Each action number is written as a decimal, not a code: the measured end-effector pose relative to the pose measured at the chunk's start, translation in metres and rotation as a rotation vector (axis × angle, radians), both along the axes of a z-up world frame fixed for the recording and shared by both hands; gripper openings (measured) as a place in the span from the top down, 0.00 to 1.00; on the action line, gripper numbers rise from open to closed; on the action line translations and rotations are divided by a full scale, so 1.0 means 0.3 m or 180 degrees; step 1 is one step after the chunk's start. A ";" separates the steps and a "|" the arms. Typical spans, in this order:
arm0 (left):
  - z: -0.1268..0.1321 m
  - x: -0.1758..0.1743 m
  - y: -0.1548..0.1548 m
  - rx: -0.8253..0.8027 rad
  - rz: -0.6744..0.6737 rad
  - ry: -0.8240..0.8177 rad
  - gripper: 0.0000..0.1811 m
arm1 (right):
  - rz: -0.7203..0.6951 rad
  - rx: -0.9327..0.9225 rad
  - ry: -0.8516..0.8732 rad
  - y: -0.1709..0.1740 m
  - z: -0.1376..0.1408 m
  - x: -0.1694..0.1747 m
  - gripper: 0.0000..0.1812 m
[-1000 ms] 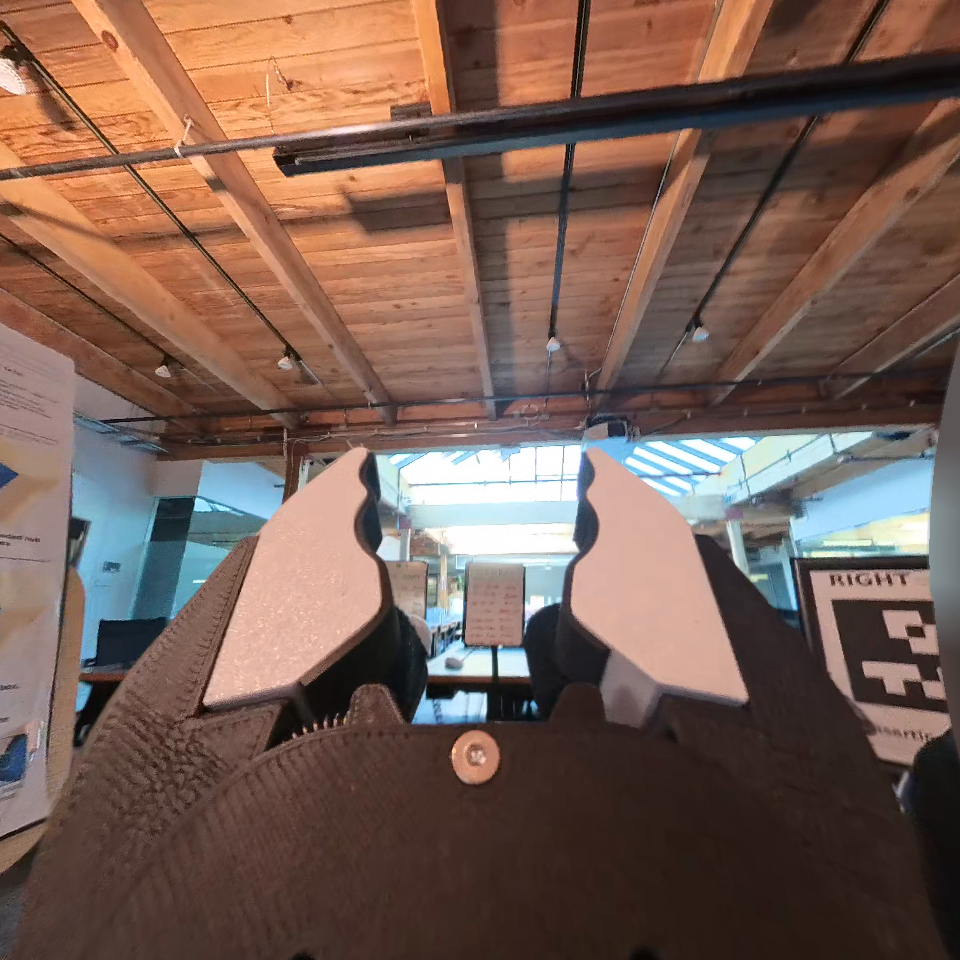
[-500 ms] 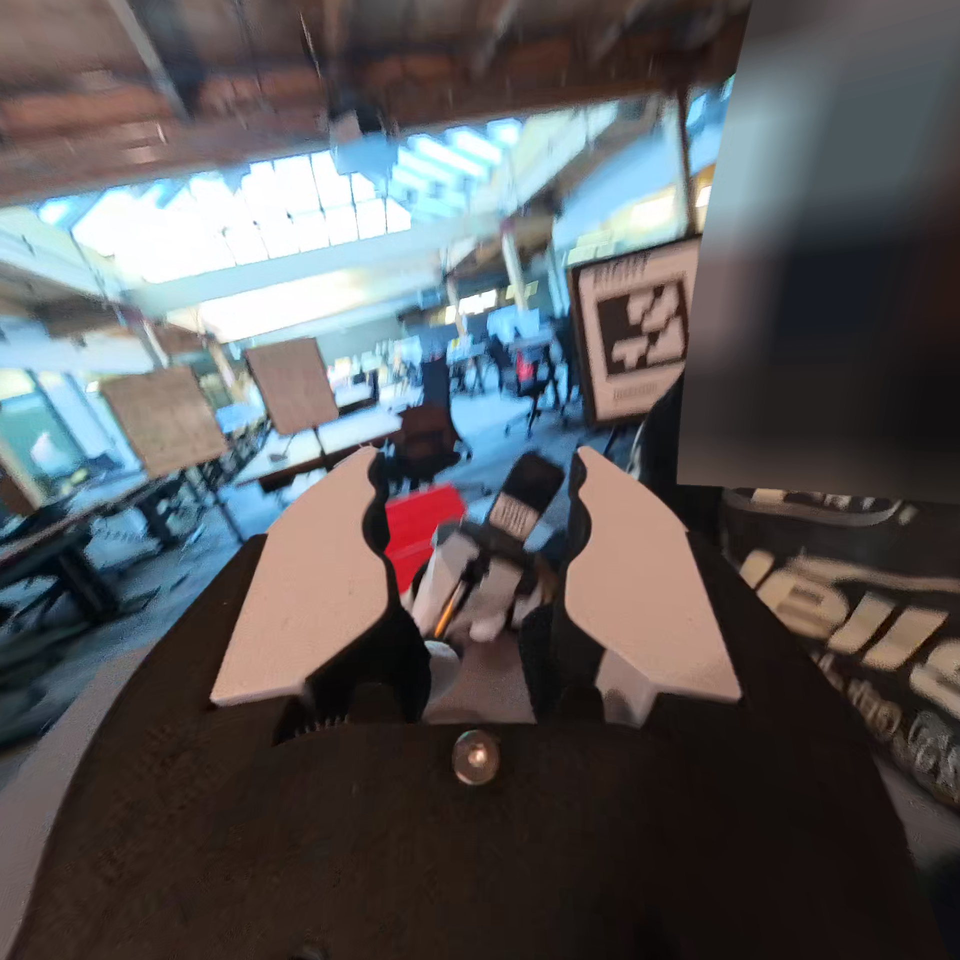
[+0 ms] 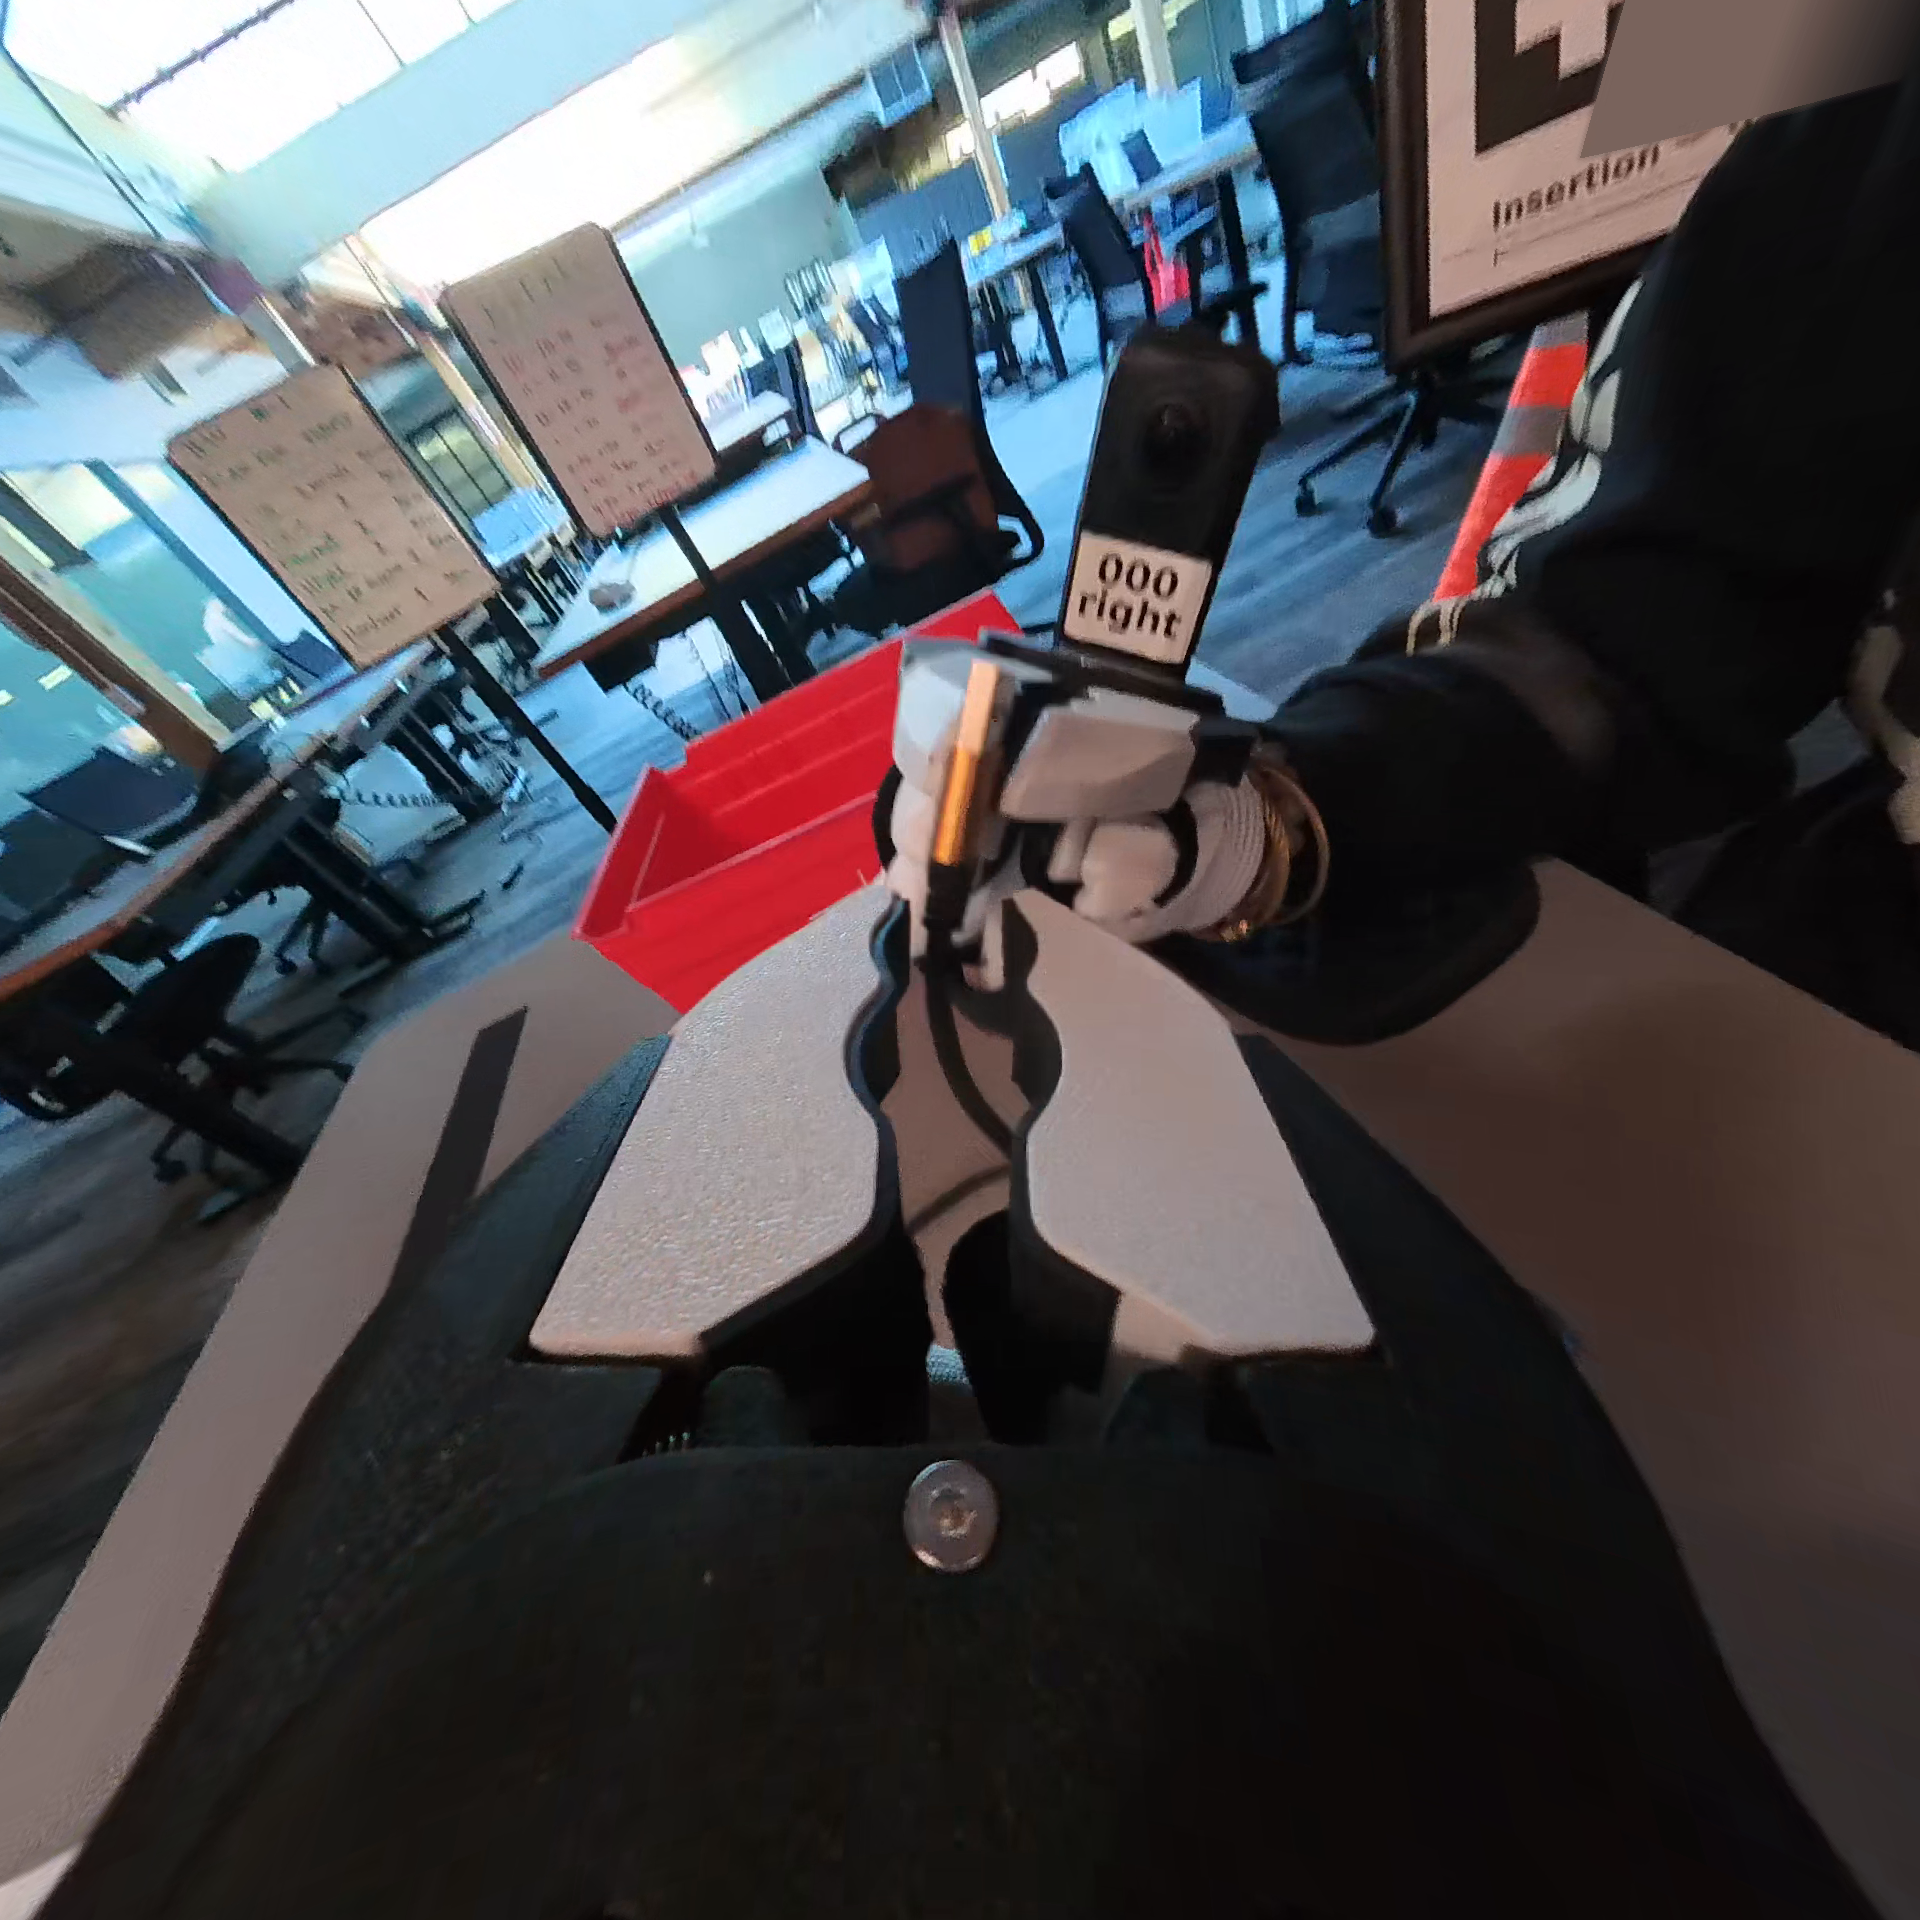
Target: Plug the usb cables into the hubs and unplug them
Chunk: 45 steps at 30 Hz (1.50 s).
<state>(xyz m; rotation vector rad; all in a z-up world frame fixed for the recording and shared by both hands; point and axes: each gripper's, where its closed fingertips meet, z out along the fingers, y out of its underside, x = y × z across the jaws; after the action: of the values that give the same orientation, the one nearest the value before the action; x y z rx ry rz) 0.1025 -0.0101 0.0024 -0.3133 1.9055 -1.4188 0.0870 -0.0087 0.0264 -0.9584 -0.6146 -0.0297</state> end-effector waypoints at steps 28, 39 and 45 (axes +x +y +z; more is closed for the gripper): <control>0.030 0.137 0.152 0.4061 0.2465 -0.2235 0.96 | 0.0357 -0.1237 0.1712 0.096 -0.062 0.128 0.89; 0.039 0.092 0.089 0.1524 0.1478 -0.0867 0.82 | 0.0082 -0.0793 0.1538 0.036 0.006 0.177 0.92; 0.277 -0.115 0.189 -0.1868 -0.0195 -0.0299 0.84 | 0.1232 -0.0503 0.1148 -0.102 0.076 0.060 0.92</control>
<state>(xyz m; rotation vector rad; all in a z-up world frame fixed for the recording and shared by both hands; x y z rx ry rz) 0.0681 0.0466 0.0855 -0.4545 1.3997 -1.9813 0.1049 -0.0393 0.0491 -0.9533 -0.4622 0.5323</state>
